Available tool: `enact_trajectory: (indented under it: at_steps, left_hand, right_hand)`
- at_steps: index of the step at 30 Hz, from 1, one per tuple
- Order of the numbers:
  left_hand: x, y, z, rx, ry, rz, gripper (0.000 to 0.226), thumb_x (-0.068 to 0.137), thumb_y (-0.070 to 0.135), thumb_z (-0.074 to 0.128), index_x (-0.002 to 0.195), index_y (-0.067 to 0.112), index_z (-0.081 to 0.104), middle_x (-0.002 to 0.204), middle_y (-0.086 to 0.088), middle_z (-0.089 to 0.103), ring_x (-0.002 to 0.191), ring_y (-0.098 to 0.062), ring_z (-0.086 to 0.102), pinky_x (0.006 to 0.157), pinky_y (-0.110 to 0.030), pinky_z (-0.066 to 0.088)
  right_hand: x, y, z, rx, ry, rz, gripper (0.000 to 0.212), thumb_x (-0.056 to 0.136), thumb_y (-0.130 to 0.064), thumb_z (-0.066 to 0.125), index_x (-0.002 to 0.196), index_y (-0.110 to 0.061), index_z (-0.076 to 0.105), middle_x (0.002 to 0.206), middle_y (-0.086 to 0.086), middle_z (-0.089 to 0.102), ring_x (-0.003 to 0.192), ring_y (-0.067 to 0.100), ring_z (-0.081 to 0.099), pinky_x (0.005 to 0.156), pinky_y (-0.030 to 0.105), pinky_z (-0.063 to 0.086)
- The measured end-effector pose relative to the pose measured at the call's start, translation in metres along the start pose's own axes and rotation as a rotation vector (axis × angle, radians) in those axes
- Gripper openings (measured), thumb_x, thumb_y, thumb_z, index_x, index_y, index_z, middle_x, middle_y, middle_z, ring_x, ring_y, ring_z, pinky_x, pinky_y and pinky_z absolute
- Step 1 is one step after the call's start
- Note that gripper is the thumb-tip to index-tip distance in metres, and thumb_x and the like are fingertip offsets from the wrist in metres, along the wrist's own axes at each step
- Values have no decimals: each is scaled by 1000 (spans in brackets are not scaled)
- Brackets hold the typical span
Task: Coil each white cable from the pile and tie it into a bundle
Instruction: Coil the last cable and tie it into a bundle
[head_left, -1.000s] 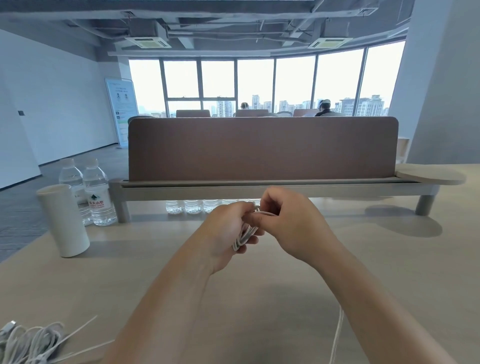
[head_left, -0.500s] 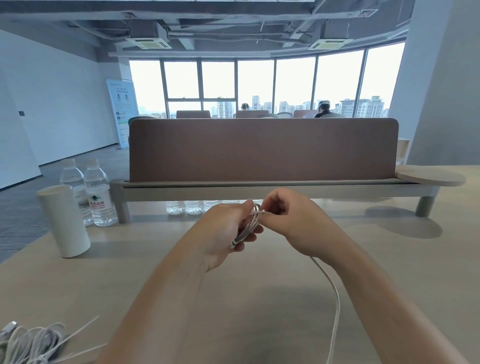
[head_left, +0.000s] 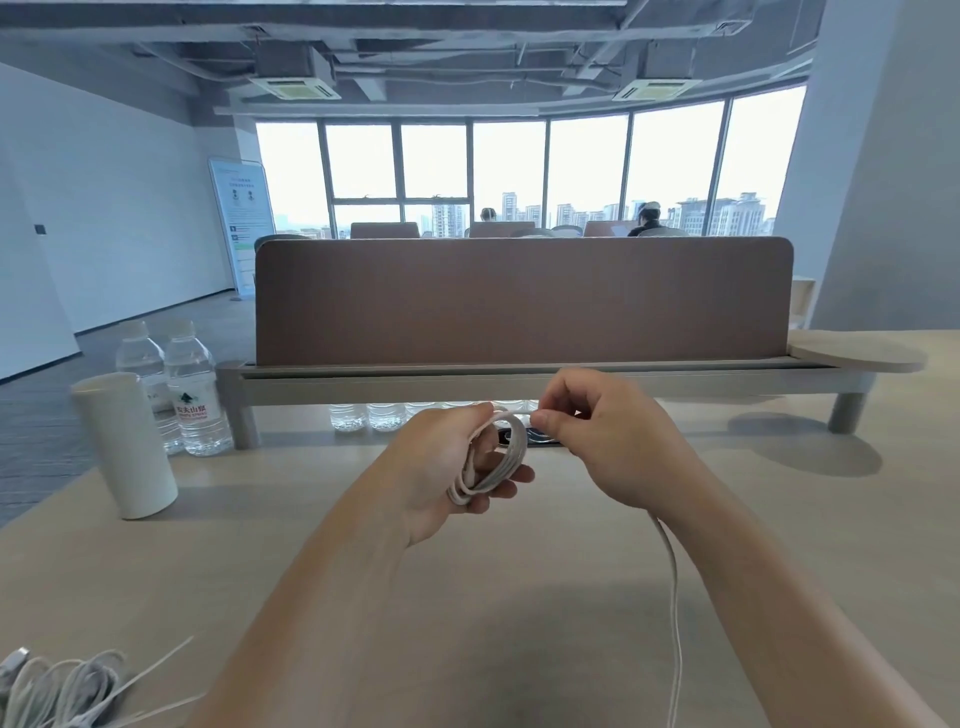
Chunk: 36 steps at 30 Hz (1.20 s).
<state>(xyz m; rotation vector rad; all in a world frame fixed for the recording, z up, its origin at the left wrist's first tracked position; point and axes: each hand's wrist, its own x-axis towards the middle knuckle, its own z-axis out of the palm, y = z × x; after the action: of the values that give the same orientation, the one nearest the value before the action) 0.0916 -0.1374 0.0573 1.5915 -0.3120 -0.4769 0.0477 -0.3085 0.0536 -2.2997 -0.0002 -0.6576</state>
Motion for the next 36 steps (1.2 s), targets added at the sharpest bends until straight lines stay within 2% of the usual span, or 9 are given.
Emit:
enact_trajectory:
  at_steps: [4,7,9,11,17,24,31,34,36]
  left_hand:
    - [-2,1,2,13,-12,8,38,103,26,38,69,12,48,91,-29,73,69,-31,59,60,-32,39]
    - [-1,0,4,21,-29,19,45,107,38,36,72,11,49,92,-28,74,69,-30,59,61,-32,40]
    - [0,-1,3,53,-59,26,57,106,53,34,82,4,52,93,-24,75,71,-28,62,63,-32,42]
    - [1,-2,2,72,-96,30,59,104,56,35,96,2,56,96,-23,75,71,-26,63,64,-33,43]
    - [-2,-2,1,92,-151,6,49,107,44,39,69,14,42,97,-29,73,71,-29,65,63,-33,41]
    - [-2,0,3,80,-136,12,38,105,32,40,73,11,44,95,-28,74,71,-31,63,64,-34,41]
    - [0,-1,0,70,-135,24,44,108,36,39,72,12,45,93,-24,75,72,-29,63,64,-33,42]
    - [1,0,-4,-20,-84,28,39,108,37,40,84,9,52,93,-26,74,67,-27,63,62,-33,42]
    - [3,1,-9,-100,-36,25,40,108,38,40,81,10,50,93,-27,74,65,-27,63,61,-32,42]
  right_hand:
    - [0,0,2,-21,16,-12,20,93,-27,67,75,-21,60,62,-21,57,58,1,47,52,14,35]
    - [-1,-1,2,-23,33,-3,22,92,-29,68,73,-21,60,60,-19,56,57,2,46,50,15,35]
    - [-1,-1,0,-14,27,-4,23,91,-29,69,72,-21,60,60,-18,56,58,2,46,51,14,38]
    - [-1,-1,-1,-6,16,-4,22,91,-28,69,72,-21,61,60,-16,56,57,3,46,52,14,38]
    - [-3,-1,-4,1,21,-12,18,91,-26,70,75,-22,64,61,-24,58,58,-1,50,53,9,39]
    - [-4,-4,-5,-14,-26,-33,20,92,-25,71,74,-21,64,53,-23,52,53,3,43,51,13,36]
    - [-3,-2,-4,-11,-4,-16,15,90,-30,72,78,-24,66,64,-22,61,59,2,50,54,14,38]
    - [-2,-1,-5,12,-4,36,6,90,-32,72,89,-29,66,74,-12,67,62,7,56,59,24,44]
    - [-1,1,-8,38,-41,86,10,91,-24,71,97,-27,64,70,-5,69,55,10,55,59,29,45]
